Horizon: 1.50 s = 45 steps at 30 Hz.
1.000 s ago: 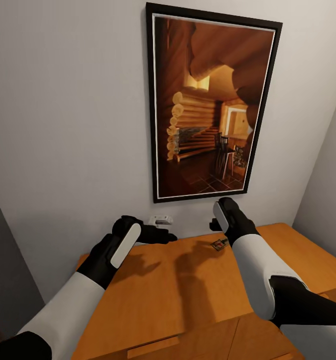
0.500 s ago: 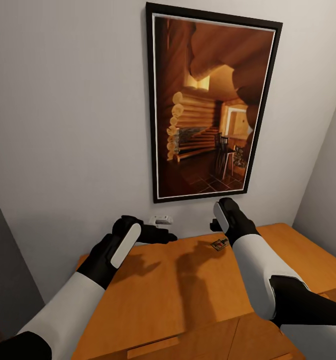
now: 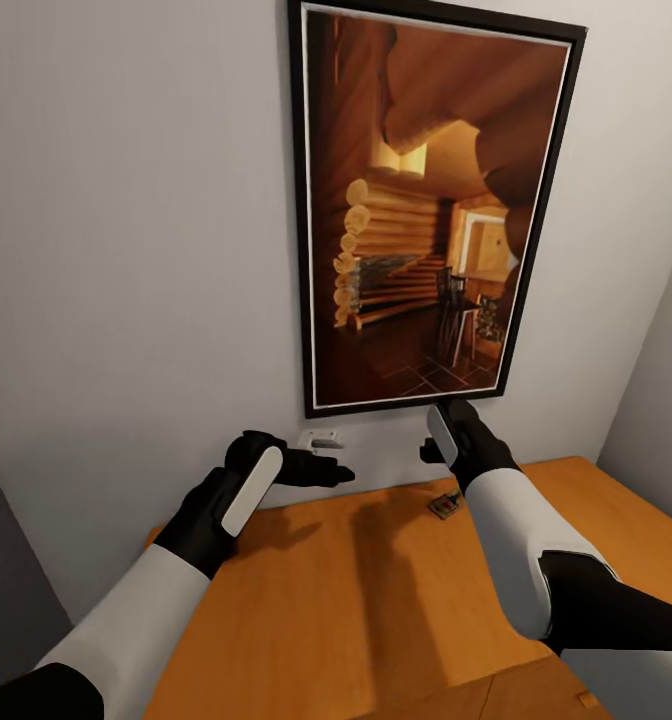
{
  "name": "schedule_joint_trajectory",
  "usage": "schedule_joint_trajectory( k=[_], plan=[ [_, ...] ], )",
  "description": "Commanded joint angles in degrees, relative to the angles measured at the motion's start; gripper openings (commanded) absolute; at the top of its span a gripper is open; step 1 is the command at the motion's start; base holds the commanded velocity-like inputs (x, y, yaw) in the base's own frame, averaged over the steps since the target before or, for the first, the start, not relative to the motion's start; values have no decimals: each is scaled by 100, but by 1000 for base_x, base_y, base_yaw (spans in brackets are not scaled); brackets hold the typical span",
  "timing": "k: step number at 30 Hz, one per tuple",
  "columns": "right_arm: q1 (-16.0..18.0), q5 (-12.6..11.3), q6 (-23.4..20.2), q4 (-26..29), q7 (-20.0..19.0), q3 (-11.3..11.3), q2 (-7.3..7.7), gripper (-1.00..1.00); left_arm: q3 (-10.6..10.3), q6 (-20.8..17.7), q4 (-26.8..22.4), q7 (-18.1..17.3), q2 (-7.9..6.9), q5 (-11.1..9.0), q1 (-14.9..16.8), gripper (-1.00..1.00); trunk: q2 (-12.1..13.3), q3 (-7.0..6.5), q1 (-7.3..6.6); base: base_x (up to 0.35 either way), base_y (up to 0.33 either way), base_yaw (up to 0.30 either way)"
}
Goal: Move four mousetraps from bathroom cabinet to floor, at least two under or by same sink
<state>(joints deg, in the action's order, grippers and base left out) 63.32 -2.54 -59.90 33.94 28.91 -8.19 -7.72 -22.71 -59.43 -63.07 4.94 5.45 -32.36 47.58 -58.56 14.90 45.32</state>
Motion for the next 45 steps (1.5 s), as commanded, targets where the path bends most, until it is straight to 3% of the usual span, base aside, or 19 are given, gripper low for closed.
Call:
schedule_joint_trajectory(
  k=[1, 6, 12, 16, 20, 25, 45],
  plan=[
    [5, -28, -10, 6, 36, -24, -4, 100, -5, -21, -4, 51, -1, -56, 5, 100, -5, 8, 1, 29, 0, 0],
    [5, -32, -10, -2, 36, -88, 59, 100, -5, -24, -4, 51, -1, -59, 5, 100, -5, 8, 1, 15, 0, 0],
    [5, -35, -10, -82, 36, -375, 184, 100, -5, -25, -4, 51, -1, -60, 5, 100, -5, 8, 1, 4, 0, 0],
    [5, -36, 159, -360, 36, -614, 339, 100, -5, -25, -4, 51, -1, -60, 5, 100, -5, 8, 1, 1, 0, 0],
    [5, -42, 360, -607, 36, -684, 530, 100, -5, -25, -4, 50, -1, -60, 5, 100, -5, 8, 1, 0, 0, 0],
    [5, -45, 474, -725, 14, -710, 646, 100, -5, -25, -4, 50, 1, -60, 5, 100, -5, 8, 1, 0, 0, 0],
    [5, -100, 536, -766, -84, -719, 605, 100, -13, -25, -4, 51, 4, -60, 5, 100, -5, 8, 1, 0, 0, 0]
  ],
)
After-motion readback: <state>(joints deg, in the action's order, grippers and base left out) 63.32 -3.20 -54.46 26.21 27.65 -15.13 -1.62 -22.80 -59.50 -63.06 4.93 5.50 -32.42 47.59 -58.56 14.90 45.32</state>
